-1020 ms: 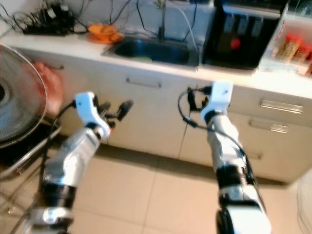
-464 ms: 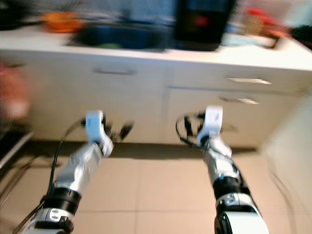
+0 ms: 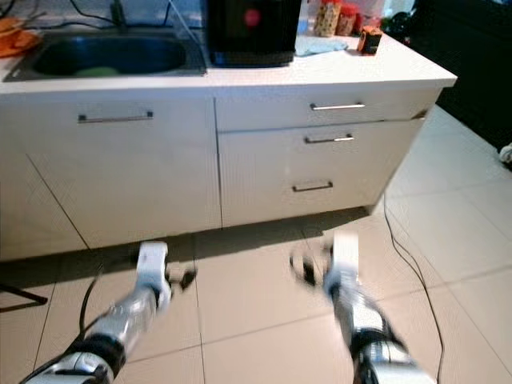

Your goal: Kitchen organization

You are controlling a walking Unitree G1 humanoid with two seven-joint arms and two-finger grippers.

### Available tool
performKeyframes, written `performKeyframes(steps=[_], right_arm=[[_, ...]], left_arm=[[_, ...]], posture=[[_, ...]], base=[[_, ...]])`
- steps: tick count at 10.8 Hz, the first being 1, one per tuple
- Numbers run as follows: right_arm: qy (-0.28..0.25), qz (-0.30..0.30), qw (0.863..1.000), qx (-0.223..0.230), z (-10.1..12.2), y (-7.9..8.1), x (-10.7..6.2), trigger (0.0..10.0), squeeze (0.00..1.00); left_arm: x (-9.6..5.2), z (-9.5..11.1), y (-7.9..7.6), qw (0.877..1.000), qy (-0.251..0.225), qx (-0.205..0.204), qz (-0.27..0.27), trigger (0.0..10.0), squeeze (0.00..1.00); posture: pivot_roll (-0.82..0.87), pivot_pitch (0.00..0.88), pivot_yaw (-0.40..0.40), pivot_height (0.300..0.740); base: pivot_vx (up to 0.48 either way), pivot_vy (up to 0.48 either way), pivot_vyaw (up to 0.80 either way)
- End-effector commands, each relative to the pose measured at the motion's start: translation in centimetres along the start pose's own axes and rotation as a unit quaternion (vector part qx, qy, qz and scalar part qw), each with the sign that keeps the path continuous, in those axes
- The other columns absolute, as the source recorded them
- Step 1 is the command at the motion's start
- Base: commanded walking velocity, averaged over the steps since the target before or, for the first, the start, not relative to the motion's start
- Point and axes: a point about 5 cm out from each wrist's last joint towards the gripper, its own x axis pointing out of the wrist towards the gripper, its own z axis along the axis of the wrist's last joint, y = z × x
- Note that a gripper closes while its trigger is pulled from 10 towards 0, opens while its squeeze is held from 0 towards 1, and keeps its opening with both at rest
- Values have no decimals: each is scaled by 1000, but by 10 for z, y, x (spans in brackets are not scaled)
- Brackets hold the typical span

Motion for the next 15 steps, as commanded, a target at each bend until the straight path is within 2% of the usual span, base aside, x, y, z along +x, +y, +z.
performKeyframes(steps=[1, 2, 3, 4, 6, 7, 9, 11, 12, 15], right_arm=[[18, -7, 1000, -15, -9, -1, -1, 10000, 0], [50, -13, 999, 3, -30, -2, -5, 10000, 0], [69, -20, 997, 29, -42, -2, -8, 10000, 0], [72, -20, 997, 28, -45, -1, -8, 10000, 0], [68, -21, 997, 21, -42, -1, -7, 10000, 0], [67, -22, 997, 20, -41, -1, -7, 10000, 0], [65, -21, 997, 23, -40, 0, -6, 10000, 0], [58, -23, 997, 41, -39, 0, -6, 10000, 0], [58, -23, 997, 42, -40, -1, -7, 10000, 0], [58, -26, 997, 45, -40, -2, -7, 10000, 0]], left_arm=[[-2, -10, 2, 1000, 15, 23, 7, 10000, 0], [-3, -21, 0, 999, 34, 35, 4, 10000, 0], [-3, -22, -4, 997, 31, 77, -2, 10000, 0], [-2, -22, -9, 996, 26, 88, -12, 10000, 0], [-1, -20, -28, 989, 11, 140, -51, 10000, 0], [0, -22, -32, 987, 22, 152, -56, 10000, 0], [-1, -29, -32, 985, 56, 155, -58, 10000, 0], [-4, -42, -26, 975, 91, 200, -32, 10000, 0], [-4, -43, -25, 979, 90, 177, -33, 10000, 0], [-5, -45, -18, 985, 97, 145, -15, 10000, 0]], posture=[[-39, 0, -43, 740], [-35, 0, -45, 740], [-25, 0, -50, 740], [-24, 0, -50, 740], [-32, 0, -46, 740], [-33, 0, -47, 740], [-33, 6, -46, 740], [-42, 11, -42, 740], [-42, 15, -43, 740], [-42, 16, -42, 740]], base=[[0, 0, 0], [0, 0, 0], [0, 0, 0], [0, 0, 0], [0, 0, 0], [0, 0, 0], [0, 0, 0], [0, 0, 0], [0, 0, 0], [0, 0, 0]])
